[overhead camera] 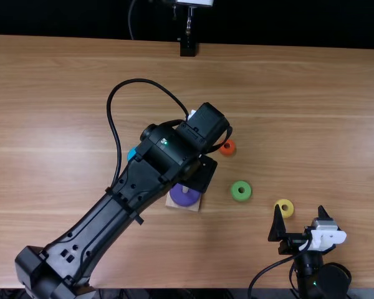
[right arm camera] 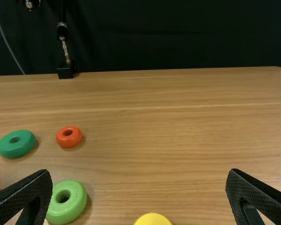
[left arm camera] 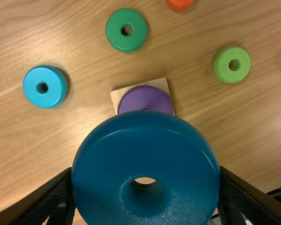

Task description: Build the Hanoi tower: stack the rings onto the peg from bottom to top in this color order: purple, dark blue, light blue, dark green, light green, yellow, orange.

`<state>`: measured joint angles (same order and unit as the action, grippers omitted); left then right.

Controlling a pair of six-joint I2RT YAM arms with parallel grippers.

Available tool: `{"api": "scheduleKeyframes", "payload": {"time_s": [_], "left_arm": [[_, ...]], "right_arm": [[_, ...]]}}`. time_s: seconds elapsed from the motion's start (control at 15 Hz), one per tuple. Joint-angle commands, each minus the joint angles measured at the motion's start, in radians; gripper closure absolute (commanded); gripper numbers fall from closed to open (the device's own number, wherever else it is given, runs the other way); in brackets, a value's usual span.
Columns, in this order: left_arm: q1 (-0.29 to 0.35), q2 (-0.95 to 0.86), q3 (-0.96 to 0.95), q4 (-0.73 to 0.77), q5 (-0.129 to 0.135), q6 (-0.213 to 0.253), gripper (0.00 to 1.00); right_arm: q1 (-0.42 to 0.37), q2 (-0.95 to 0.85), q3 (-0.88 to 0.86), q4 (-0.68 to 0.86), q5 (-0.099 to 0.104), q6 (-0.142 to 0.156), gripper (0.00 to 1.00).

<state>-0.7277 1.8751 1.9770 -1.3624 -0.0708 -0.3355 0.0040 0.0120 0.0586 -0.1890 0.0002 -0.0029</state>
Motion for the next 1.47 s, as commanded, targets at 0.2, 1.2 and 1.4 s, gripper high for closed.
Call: {"api": "scheduleKeyframes", "payload": {"time_s": [0.2,1.2,1.4], "left_arm": [[-0.018,0.016,0.031,0.0,0.003,-0.02,1.0],[-0.016,0.029,-0.056,0.0,0.004,-0.02,1.0],[-0.018,0.035,-0.056,0.0,0.004,-0.02,1.0]], "right_arm": [[-0.006,-0.012,-0.042,-0.064,0.011,-0.006,0.0],[-0.002,-0.012,-0.042,-0.064,0.011,-0.006,0.0],[-0.006,-0.012,-0.042,-0.064,0.011,-0.006,0.0]]}}
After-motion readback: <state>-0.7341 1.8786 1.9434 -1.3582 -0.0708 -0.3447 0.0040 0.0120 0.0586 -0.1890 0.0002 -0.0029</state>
